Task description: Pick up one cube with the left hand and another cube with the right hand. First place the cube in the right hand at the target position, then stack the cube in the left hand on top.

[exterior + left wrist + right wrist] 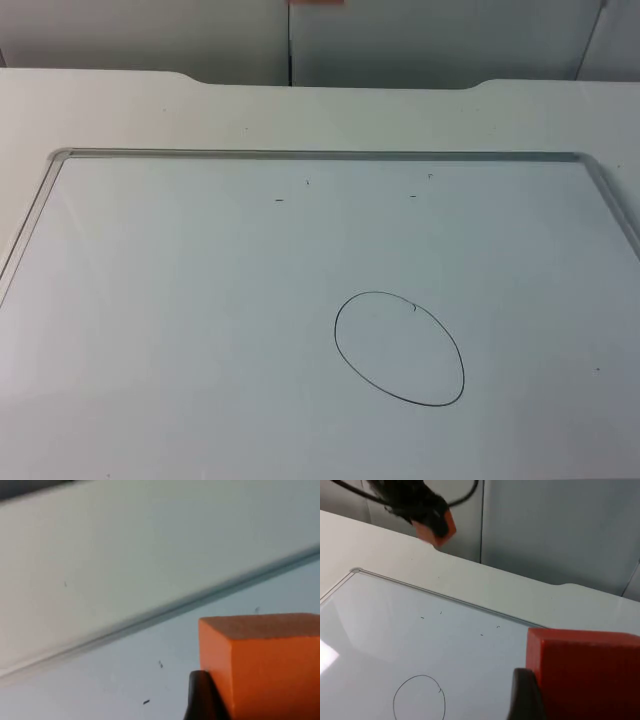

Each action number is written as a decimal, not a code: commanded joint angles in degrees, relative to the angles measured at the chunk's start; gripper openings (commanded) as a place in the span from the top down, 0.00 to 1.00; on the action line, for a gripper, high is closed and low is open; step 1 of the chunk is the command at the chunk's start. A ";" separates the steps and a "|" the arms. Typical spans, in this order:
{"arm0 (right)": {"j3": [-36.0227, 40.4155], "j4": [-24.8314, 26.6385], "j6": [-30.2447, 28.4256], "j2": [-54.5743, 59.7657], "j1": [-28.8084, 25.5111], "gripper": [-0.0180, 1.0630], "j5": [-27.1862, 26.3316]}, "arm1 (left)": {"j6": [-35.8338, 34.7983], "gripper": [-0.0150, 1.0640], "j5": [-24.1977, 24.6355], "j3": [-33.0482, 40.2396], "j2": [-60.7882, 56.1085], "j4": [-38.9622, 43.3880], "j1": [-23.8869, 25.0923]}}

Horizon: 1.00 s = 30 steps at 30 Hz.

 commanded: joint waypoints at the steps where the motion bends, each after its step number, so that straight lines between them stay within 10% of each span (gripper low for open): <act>1: 0.11 0.32 -0.38 0.10 0.19 0.99 -1.52 | -0.35 0.77 -1.42 -0.63 -9.30 4.53 -2.03; 14: 0.11 0.32 -0.38 0.10 0.19 0.99 -1.52 | 0.32 0.77 -0.86 2.28 -28.51 12.25 -2.41; 22: 0.11 0.10 -0.38 0.10 3.85 0.99 -1.49 | -1.37 0.77 -21.15 41.39 -50.37 12.77 -2.41; 30: 0.11 0.38 -0.24 0.10 3.89 0.99 -0.88 | -3.74 0.77 -29.94 77.73 -67.28 11.86 -2.41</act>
